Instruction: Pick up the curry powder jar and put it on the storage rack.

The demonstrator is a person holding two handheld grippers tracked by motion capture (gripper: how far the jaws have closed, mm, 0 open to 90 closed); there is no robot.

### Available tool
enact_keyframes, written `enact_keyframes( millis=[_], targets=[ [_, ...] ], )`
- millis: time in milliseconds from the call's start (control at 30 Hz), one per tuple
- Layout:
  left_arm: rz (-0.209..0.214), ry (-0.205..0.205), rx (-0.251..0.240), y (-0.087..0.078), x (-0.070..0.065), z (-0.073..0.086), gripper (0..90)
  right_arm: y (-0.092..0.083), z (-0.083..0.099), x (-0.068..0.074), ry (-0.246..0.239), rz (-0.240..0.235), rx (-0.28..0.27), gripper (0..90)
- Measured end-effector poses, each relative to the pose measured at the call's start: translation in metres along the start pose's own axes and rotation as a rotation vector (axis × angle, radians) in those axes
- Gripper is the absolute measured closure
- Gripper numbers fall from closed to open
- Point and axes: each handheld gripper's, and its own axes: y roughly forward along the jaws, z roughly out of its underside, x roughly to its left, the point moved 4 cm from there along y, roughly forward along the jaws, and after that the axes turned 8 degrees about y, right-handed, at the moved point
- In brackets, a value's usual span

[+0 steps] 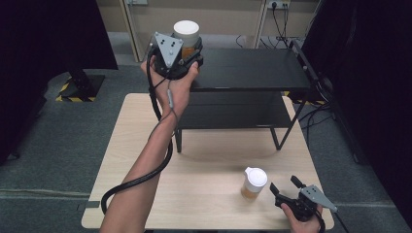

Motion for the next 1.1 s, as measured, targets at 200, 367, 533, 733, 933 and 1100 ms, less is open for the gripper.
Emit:
enact_keyframes(
  millis=[200,367,533,733,933,1100],
  targets=[
    [-0.006,-0.002,0.001,0.004,0.001,-0.001,34.7,0.000,0.000,0.000,0.000,-0.001,-0.002,8.4],
    [-0.005,-0.011,0.017,0.007,0.004,0.000,34.7,0.000,0.000,0.000,-0.002,-0.002,0.000,8.4],
    [0.001,-0.030,0.027,0.012,0.006,0.003,34.7,0.000,0.000,0.000,-0.002,-0.004,0.003,8.3],
    [-0.011,-0.030,0.043,0.016,0.007,0.008,34.7,0.000,-0.001,-0.001,-0.002,-0.009,0.006,8.2],
    [-0.013,-0.025,0.046,0.018,0.009,0.010,34.7,0.001,-0.001,-0.001,0.000,-0.009,0.006,8.2],
    [-0.015,-0.032,0.042,0.018,0.010,0.012,34.7,0.000,-0.001,-0.001,0.000,-0.009,0.005,8.1]
  ],
)
